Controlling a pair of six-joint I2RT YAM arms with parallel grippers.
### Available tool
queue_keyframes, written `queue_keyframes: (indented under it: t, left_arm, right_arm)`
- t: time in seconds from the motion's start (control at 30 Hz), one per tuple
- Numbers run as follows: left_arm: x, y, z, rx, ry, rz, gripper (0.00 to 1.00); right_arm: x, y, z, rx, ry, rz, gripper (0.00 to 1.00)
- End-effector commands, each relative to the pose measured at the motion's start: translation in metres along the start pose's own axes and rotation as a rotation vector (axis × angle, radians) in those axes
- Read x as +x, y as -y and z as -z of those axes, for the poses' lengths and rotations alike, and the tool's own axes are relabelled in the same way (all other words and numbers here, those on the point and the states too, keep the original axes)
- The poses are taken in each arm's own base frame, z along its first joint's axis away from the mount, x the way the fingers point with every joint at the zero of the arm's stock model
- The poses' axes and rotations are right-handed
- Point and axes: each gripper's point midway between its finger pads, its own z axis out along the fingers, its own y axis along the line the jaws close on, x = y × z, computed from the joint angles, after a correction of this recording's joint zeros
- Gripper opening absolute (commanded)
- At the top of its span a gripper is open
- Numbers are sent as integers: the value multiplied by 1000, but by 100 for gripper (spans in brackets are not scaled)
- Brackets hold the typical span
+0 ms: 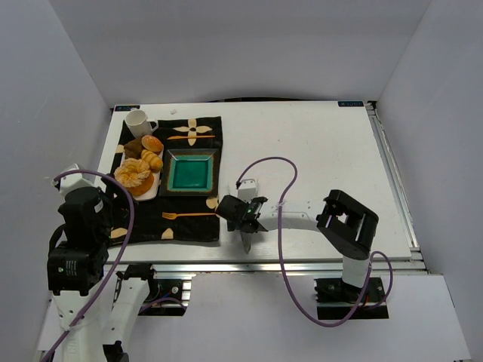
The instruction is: Place the bread
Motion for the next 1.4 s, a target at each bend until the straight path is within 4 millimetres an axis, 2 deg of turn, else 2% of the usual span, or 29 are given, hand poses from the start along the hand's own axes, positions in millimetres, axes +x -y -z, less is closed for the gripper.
queue_keyframes:
  t: [0.0, 0.13, 0.47, 0.6, 0.67, 0.77, 0.9, 1.13, 1.27, 1.37]
  left_arm:
    - [1, 2, -3, 5, -9, -8, 98]
    - [2, 1, -2, 3, -7, -9, 98]
    - [4, -1, -1, -1, -9, -11, 98]
    - [5, -3, 0, -3, -10, -13, 98]
    - [5, -3, 1, -3, -10, -13, 98]
    - [2, -3, 2, -2, -4, -13, 98]
    - [0, -1, 2, 2, 1, -9, 98]
    - [-5, 4, 0, 11, 4, -7, 98]
    - [-7, 6, -2, 12, 4, -3, 98]
    - [-10, 6, 0, 7, 8, -4, 98]
  right_arm:
    - [-1, -9, -6, -3, -2, 2, 83]
    - [5, -10, -10, 8, -24, -15, 82]
    - [14, 2, -10, 53, -46, -42, 60]
    - [9, 5, -2, 66, -44, -38, 41]
    - [-3, 5, 9, 57, -23, -32, 38]
    - [-26, 10, 35, 38, 19, 5, 41]
    - [-54, 20, 79, -36, 77, 65, 41]
    - [-74, 24, 136, -214, 98, 301, 42]
    - [-86, 16, 156, -288, 114, 360, 45]
    - [-103, -3, 167, -372, 181, 433, 45]
